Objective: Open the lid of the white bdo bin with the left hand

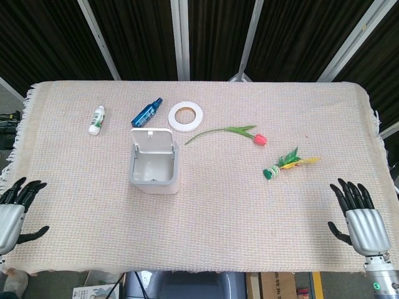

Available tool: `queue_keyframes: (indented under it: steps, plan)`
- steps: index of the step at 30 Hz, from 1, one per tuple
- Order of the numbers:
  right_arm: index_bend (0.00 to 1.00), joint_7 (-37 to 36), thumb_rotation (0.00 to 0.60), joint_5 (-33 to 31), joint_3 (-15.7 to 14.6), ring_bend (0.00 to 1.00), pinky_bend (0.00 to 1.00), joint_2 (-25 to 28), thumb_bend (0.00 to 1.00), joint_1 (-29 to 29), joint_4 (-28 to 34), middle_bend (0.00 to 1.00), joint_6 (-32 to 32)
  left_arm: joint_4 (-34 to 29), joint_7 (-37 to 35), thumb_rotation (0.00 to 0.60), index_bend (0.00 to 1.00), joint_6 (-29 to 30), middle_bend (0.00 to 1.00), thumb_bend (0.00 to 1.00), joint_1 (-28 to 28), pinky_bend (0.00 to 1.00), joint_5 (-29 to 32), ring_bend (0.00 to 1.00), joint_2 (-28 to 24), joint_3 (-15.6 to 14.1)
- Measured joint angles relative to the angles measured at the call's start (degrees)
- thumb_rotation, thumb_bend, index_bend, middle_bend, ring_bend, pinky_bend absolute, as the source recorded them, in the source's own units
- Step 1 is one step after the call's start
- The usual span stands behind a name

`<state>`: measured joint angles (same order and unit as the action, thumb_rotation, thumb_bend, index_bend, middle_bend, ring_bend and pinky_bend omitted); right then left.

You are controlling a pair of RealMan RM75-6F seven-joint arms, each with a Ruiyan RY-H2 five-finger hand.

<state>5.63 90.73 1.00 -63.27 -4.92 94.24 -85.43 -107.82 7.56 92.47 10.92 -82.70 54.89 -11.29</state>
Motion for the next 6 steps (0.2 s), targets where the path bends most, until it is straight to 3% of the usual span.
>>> queue_keyframes:
  steps: [6]
  plan:
    - [0.10,-0.2,0.600,0.5,0.0,0.01,0.00,-0.1,0.27,0.1,0.0,0.02,-0.6,5.2,-5.5,0.600,0.16,2.8,0.11,0.20,-2.6,0.14,-3.1,0.01,0.4,0.7]
